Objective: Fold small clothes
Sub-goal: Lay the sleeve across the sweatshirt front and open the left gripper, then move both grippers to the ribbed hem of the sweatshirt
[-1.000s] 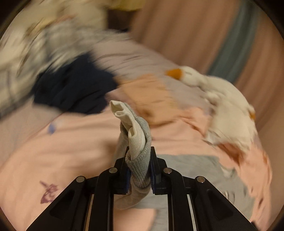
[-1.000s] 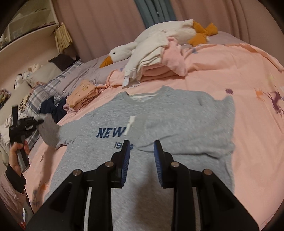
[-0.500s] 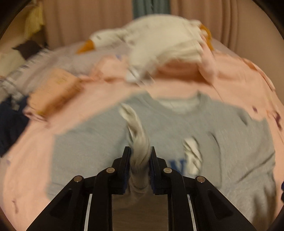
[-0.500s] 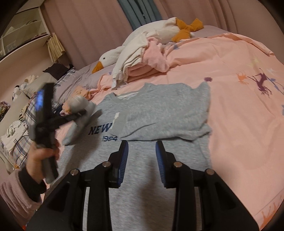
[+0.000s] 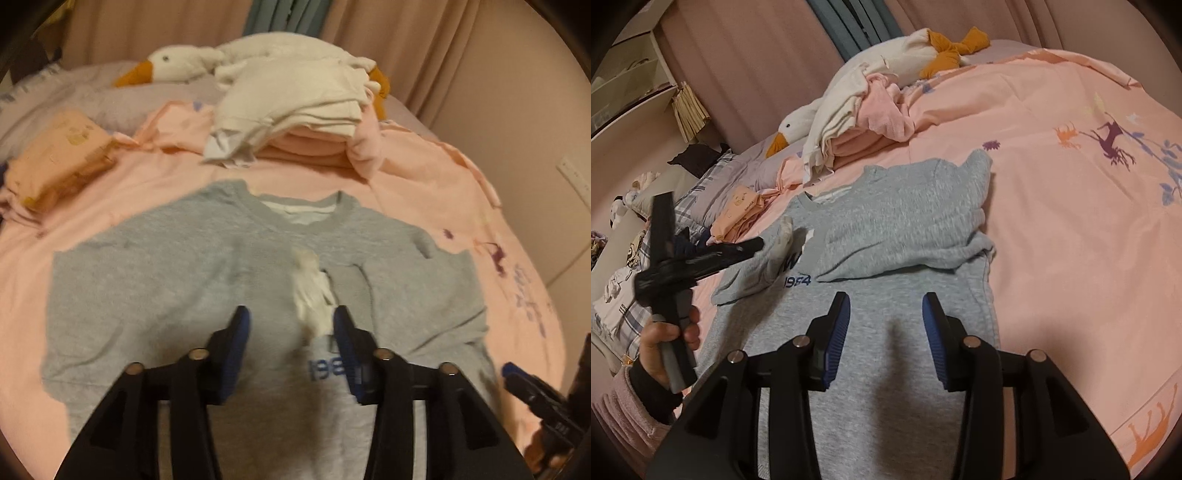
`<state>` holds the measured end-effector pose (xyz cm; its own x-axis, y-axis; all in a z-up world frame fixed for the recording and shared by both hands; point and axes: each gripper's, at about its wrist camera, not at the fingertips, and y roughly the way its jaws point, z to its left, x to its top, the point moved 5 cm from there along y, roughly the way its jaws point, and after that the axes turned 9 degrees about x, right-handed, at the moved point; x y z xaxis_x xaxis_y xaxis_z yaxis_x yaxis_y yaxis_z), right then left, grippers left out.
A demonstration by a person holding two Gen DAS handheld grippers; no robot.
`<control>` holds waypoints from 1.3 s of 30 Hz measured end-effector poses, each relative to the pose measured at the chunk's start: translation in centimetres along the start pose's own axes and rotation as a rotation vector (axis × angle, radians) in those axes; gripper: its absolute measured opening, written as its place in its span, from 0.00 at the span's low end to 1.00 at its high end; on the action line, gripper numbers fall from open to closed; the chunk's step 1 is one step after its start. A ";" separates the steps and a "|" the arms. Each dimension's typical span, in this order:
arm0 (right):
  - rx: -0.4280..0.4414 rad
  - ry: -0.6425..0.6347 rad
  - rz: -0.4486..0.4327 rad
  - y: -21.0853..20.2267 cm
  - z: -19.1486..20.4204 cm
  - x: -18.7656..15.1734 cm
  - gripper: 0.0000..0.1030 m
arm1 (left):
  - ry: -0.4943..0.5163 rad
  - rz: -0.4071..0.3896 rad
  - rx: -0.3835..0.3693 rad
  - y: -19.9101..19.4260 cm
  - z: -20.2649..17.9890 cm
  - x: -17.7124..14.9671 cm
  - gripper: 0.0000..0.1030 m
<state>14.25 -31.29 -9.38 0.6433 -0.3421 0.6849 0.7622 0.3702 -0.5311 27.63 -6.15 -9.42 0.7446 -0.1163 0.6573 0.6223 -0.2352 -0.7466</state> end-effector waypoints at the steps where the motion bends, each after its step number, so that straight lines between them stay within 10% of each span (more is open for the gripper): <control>1: 0.000 0.003 0.003 0.2 0.0 -0.1 0.41 | 0.007 -0.004 0.015 0.0 0.0 0.1 0.45; 13: -0.015 -0.007 0.030 0.9 0.3 -0.5 0.41 | 0.005 0.100 0.158 6.0 2.1 -0.9 0.52; 20: -0.024 -0.016 0.051 0.6 1.2 -1.2 0.42 | -0.106 0.061 0.081 1.6 4.1 -2.3 0.52; 39: -0.100 0.091 0.109 -5.3 -0.2 -7.7 0.62 | -0.433 0.117 -0.059 -10.8 10.8 -19.0 0.63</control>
<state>5.27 -30.77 -11.92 0.7232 -0.3830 0.5747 0.6878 0.3235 -0.6499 9.38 9.06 -15.00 0.8494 0.2660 0.4557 0.5223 -0.3008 -0.7979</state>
